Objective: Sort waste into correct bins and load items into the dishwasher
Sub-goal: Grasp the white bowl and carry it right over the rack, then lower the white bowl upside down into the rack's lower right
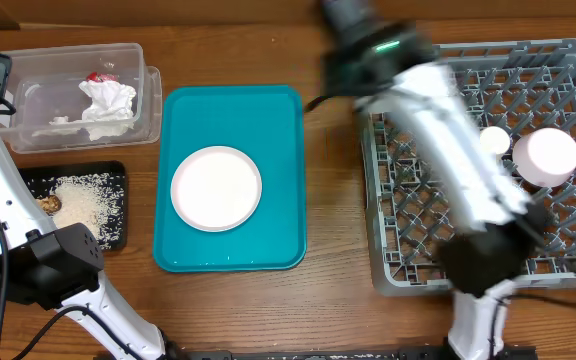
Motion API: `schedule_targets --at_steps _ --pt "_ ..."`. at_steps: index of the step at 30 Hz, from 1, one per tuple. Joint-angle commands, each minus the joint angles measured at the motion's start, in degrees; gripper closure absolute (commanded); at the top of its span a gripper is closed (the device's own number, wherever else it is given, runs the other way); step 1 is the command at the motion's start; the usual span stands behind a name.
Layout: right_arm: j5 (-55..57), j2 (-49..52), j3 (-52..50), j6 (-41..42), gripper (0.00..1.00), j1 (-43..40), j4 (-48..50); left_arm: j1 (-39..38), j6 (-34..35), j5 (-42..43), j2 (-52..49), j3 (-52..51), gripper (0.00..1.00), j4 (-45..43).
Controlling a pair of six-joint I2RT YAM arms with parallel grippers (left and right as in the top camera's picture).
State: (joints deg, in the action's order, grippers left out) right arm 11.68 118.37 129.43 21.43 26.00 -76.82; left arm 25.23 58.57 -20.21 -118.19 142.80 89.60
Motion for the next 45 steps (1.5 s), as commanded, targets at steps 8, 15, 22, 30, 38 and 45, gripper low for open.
schedule_targets --at_steps 8,15,22,30,38,45 --pt "-20.8 -15.6 2.2 0.4 0.96 -33.9 -19.4 -0.1 0.6 -1.1 -0.3 -0.2 0.0 0.0" --pt "-29.0 -25.3 -5.8 -7.2 0.96 -42.4 -20.2 -0.1 0.6 -1.1 -0.3 -0.2 0.0 0.0" --pt "-45.7 -35.7 -23.7 -17.1 0.96 -45.1 -12.2 -0.1 0.6 -1.1 -0.3 -0.2 0.0 0.0" --pt "-68.9 -38.6 -48.5 -18.2 0.96 -49.6 8.7 -0.1 0.6 -1.1 -0.3 -0.2 0.0 0.0" --pt "-80.8 -38.2 -67.5 -24.5 0.96 -63.2 16.7 -0.1 0.6 -1.1 -0.3 -0.2 0.0 0.0" --pt "-84.0 -38.2 -72.1 -29.6 0.96 -70.0 17.0 -0.1 0.6 -1.1 -0.3 -0.2 0.0 0.0"
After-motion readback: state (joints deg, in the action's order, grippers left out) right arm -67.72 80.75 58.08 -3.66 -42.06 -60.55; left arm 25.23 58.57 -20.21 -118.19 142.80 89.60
